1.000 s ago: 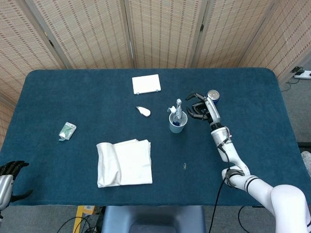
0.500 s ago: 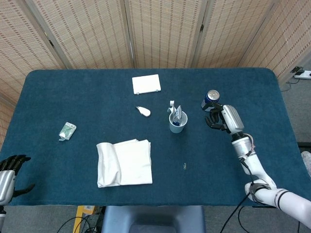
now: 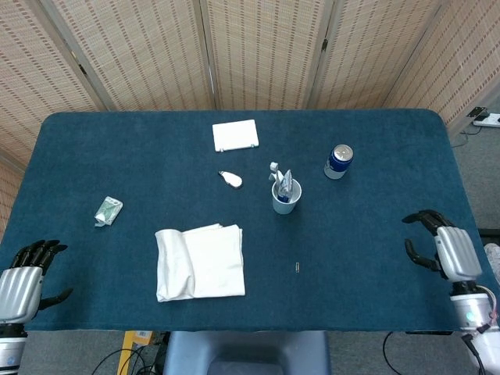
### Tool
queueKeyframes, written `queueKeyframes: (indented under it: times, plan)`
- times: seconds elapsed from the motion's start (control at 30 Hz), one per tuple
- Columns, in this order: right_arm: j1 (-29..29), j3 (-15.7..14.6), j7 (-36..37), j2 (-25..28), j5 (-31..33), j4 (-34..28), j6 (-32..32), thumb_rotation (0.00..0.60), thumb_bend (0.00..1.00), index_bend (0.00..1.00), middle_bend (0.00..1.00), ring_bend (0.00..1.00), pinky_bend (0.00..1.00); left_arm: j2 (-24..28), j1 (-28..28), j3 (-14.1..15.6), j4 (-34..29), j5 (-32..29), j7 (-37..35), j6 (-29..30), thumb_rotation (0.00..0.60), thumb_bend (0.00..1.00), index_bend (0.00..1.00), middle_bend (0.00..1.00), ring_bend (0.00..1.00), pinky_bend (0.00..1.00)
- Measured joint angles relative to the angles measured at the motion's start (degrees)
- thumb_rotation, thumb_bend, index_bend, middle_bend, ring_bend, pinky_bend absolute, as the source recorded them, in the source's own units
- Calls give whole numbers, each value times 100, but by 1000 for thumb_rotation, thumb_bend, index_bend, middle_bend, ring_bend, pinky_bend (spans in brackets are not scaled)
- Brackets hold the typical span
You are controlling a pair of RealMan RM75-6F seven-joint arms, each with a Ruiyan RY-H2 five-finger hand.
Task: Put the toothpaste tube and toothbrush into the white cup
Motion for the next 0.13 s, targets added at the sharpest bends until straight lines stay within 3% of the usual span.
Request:
queueKeyframes:
  times: [0.13]
  plan:
    - [-431, -193, -227, -16, -211, 3, 456, 600, 360, 360, 355, 204, 305, -45, -2, 2, -70, 73, 19, 63, 600, 190, 256, 217, 154, 187]
